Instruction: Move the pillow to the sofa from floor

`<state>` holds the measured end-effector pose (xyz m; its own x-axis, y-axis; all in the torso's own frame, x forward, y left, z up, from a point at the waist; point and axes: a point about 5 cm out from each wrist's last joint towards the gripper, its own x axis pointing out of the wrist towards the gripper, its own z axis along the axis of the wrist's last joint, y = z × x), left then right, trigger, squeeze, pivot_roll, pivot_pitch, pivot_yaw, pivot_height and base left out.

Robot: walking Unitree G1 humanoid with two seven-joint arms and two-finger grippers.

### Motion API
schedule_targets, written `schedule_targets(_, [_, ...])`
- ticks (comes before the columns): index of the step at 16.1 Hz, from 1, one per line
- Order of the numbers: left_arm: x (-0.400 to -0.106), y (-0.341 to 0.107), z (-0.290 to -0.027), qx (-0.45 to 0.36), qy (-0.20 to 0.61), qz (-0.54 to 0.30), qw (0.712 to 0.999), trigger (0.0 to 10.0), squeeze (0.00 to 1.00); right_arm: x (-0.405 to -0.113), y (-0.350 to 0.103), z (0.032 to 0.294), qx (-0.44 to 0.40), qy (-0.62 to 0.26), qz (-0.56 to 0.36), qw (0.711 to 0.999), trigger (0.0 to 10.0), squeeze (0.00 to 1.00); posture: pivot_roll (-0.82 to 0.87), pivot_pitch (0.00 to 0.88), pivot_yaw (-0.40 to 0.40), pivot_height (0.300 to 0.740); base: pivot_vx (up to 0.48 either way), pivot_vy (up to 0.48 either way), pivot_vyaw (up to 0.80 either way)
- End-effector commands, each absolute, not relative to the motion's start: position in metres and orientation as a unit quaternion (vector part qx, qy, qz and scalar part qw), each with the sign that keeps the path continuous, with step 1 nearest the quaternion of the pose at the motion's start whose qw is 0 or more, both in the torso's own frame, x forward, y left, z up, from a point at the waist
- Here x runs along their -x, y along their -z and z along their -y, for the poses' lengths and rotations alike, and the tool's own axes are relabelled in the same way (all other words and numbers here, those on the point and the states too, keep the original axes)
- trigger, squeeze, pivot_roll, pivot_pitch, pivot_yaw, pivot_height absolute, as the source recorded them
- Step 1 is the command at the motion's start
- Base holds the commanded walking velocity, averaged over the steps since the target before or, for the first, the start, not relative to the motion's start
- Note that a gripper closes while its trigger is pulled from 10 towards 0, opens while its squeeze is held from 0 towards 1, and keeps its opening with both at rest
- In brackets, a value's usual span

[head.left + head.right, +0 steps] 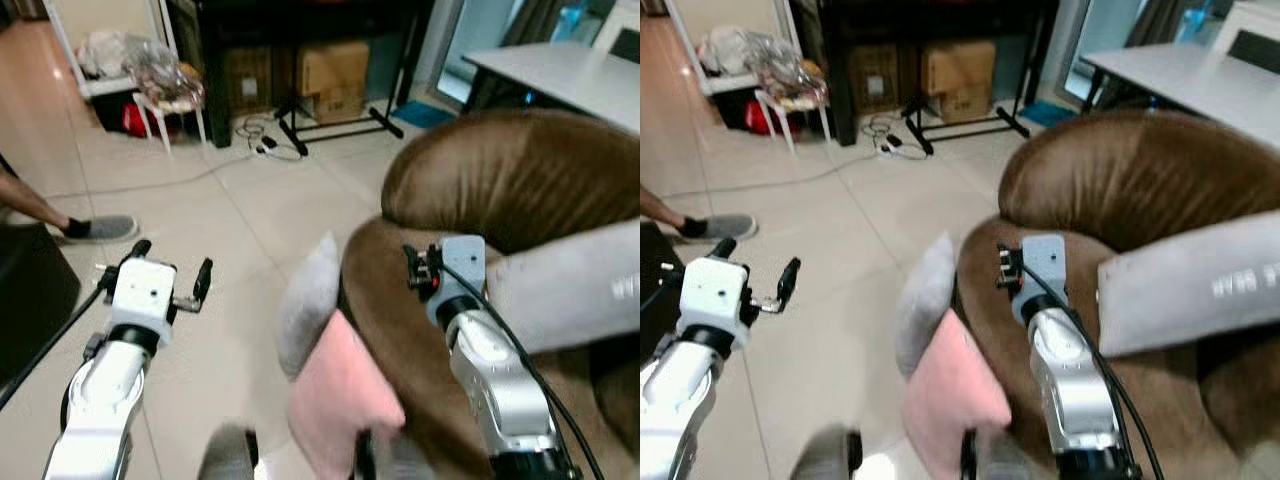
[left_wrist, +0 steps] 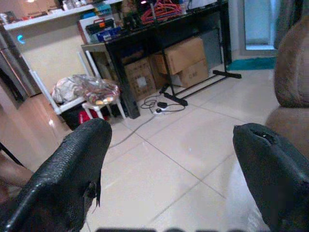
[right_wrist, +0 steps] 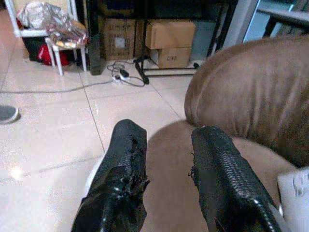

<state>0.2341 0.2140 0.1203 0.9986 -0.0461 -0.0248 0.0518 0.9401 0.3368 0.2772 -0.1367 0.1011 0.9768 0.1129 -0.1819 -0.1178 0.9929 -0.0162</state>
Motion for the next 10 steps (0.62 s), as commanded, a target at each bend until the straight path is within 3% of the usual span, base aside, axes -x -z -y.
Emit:
schedule_targets(1, [-0.234,-0.1181,-0.2124,-0.171,0.025,-0.01,0.985,10.0,0.0,-0.2771,-0.1005,0.1384,0.018,-0.058,-0.092,0.994,10.0,0.0,0.03,0.0,-0.067,0.602,0.0,0.0,0.0])
schedule_targets(2, [-0.2333,-0.1167,-0.2124,-0.165,0.022,-0.016,0.986,10.0,0.0,-0.2777,-0.1009,0.138,0.015,-0.061,-0.09,0.994,10.0,0.0,0.03,0.0,-0.071,0.598,0.0,0.0,0.0])
schedule_targets(3, [-0.2323,-0.1142,-0.2125,-0.14,0.023,-0.028,0.989,10.0,0.34,-0.2779,-0.1008,0.1361,0.003,-0.075,-0.091,0.993,10.0,1.0,0.04,0.0,-0.074,0.598,0.0,0.0,0.0])
schedule_targets(4, [-0.232,-0.1144,-0.213,-0.131,0.022,-0.029,0.991,10.0,1.0,-0.2777,-0.1008,0.136,0.008,-0.078,-0.09,0.993,10.0,1.0,0.04,0.0,-0.075,0.598,0.0,0.0,0.0])
schedule_targets(10, [-0.2327,-0.1172,-0.2169,-0.146,0.017,-0.021,0.989,10.0,1.0,-0.279,-0.1021,0.1396,-0.01,-0.08,-0.084,0.993,10.0,1.0,0.04,0.0,-0.073,0.598,0.0,0.0,0.0])
